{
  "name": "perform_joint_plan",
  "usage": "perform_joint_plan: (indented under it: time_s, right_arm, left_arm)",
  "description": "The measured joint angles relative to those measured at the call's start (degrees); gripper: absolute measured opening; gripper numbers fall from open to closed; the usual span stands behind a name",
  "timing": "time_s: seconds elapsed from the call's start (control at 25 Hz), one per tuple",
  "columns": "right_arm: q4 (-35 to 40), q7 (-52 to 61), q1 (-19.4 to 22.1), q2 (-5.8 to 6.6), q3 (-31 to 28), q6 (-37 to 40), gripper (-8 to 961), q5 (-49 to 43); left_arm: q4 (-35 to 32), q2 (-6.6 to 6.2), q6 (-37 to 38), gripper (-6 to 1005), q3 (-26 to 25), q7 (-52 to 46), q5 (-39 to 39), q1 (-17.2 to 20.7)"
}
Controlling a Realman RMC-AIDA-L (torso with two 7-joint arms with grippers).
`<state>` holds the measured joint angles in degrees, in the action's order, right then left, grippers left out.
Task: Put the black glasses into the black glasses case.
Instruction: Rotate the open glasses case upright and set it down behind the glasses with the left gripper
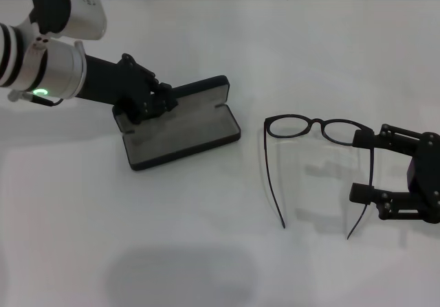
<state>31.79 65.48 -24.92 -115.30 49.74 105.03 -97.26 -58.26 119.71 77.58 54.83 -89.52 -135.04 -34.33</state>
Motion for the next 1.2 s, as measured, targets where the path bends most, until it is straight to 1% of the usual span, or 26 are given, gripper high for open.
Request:
perform_joint_plan:
  time_s: [0.12, 0.32, 0.56, 0.64, 0.76, 0.96, 1.0, 1.04, 1.2]
  right_arm:
    - [0.0, 0.0, 0.07, -0.01, 0.0, -0.14, 868, 0.02]
    - [0.01, -0.01, 0.1, -0.01, -0.19, -0.38, 869, 0.6]
    - [0.03, -0.01, 0.23, 0.05, -1.4, -0.4, 869, 0.77]
    - [0.03, 0.0, 0.23, 0.05, -1.49, -0.4, 869, 0.78]
    - [-0.02, -0.1, 0.26, -0.01, -2.43, -0.39, 869, 0.84]
    - [-1.3, -1.19, 0.36, -0.09, -4.4, 0.14, 869, 0.88]
    - [-1.6, -1.39, 0.36, -0.07, -4.45, 0.19, 869, 0.94]
    - [-1.8, -1.54, 0.38, -0.05, -4.47, 0.22, 869, 1.02]
    - [-2.11, -2.03, 0.86, -0.04, -4.48, 0.25, 869, 1.5]
  left_arm:
    - [-0.45, 0.01, 0.01, 303, 0.1, 0.0, 0.49, 0.04]
    - [-2.33, 0.0, 0.01, 216, 0.49, 0.08, 2.36, 0.74]
    - [-2.85, 0.0, -0.18, 222, 0.99, 2.82, 6.55, 1.24]
    - [-2.47, 0.03, -1.34, 223, 2.14, 3.95, 7.95, 1.29]
    - [-1.68, 0.05, -4.84, 226, 5.98, 5.88, 10.51, 1.48]
    - [-0.12, 0.13, -12.24, 231, 14.32, 7.88, 13.42, 1.75]
    - [-0.12, 0.13, -12.24, 232, 14.32, 7.88, 13.42, 1.75]
    - [0.35, 0.22, -15.47, 233, 18.14, 8.26, 14.21, 1.86]
    - [0.73, 0.24, -18.5, 236, 22.68, 9.25, 16.55, 1.92]
